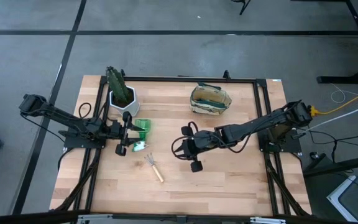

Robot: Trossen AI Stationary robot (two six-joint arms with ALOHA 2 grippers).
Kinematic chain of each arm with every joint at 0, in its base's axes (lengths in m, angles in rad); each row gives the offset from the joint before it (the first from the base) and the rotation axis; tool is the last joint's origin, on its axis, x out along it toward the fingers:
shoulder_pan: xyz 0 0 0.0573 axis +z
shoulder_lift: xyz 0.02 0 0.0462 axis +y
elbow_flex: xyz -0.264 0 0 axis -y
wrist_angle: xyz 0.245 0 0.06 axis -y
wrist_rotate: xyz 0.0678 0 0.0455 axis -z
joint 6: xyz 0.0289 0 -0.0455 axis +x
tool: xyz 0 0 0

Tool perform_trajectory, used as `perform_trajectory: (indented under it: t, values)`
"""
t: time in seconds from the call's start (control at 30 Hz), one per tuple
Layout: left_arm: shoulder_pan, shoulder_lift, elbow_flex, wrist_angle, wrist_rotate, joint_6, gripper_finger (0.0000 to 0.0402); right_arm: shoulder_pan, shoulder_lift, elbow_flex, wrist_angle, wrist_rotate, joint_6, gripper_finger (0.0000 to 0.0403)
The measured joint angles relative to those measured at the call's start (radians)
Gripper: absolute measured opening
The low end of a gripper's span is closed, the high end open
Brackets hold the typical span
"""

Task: Pick & Place Garden tools in Gardening bag
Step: Put the brown hand rake into the brown gardening bag

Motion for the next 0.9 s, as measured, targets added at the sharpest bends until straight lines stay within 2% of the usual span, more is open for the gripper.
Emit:
perform_trajectory:
  t: [0.3,0.57,0.9]
  values:
    - [0.0,0.0,0.0,-0.005,0.0,0.0,0.0182,0.003,0.079,0.004,0.095,0.0,0.0,0.0148]
    - [0.0,0.0,0.0,-0.005,0.0,0.0,0.0182,0.008,0.153,0.054,0.111,0.0,-0.009,0.0203]
    - [0.0,0.0,0.0,-0.005,0.0,0.0,0.0182,0.04,0.161,0.061,0.164,0.0,-0.053,0.0202]
